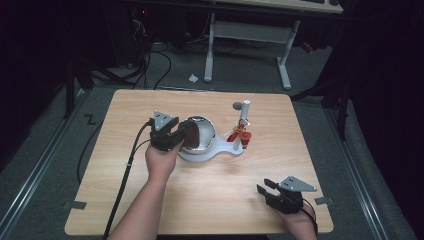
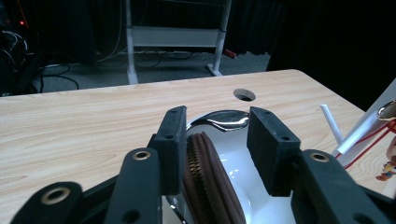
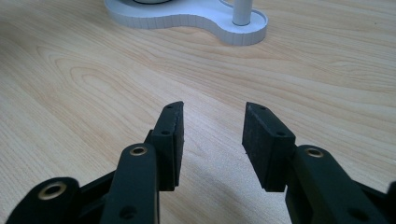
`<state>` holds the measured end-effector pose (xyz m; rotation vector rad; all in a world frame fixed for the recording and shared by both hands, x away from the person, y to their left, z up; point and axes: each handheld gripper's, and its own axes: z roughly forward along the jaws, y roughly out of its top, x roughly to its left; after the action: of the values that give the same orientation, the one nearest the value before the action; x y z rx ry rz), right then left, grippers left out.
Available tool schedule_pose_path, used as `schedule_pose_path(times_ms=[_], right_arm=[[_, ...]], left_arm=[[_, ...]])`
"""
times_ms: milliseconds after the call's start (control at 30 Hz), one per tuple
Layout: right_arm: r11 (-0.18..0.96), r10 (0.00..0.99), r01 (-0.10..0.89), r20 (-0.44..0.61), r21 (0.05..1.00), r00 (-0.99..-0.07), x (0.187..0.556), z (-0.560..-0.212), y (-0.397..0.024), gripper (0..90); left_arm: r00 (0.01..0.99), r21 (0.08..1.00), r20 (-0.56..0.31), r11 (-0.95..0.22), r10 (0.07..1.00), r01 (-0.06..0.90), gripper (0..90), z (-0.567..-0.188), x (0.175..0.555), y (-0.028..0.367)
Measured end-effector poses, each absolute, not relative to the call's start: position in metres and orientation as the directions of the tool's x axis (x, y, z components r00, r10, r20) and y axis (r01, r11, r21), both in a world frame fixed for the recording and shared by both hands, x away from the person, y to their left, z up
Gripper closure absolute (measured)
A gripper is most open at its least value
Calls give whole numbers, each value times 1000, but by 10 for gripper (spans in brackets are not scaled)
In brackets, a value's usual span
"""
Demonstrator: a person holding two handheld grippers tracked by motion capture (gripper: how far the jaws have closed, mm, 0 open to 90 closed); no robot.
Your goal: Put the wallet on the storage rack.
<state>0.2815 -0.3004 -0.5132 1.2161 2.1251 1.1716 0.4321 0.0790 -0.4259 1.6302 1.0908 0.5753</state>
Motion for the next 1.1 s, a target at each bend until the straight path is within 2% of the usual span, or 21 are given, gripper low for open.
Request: schedule_pose_path(times_ms=[67,533,867,1100], right_arm=[[260,850,495,47,829,-525,282,-513,-300,588],[255,852,507,56,823,-520,284,-512,-299,599],[243,856,519,70,820,-512,288,-513,-301,618],[247,857,523,68,816,-511,289,-516,-301,619]], left_arm=[[477,923,-151,-49,866,381,516,-425,432,80],[509,927,-94,-111,856,358,376,-416,415,89],[540,929,-110,-108,834,355,325,-420,389,114],[530,919,-138,-91,836,383,311,-436,367,150]])
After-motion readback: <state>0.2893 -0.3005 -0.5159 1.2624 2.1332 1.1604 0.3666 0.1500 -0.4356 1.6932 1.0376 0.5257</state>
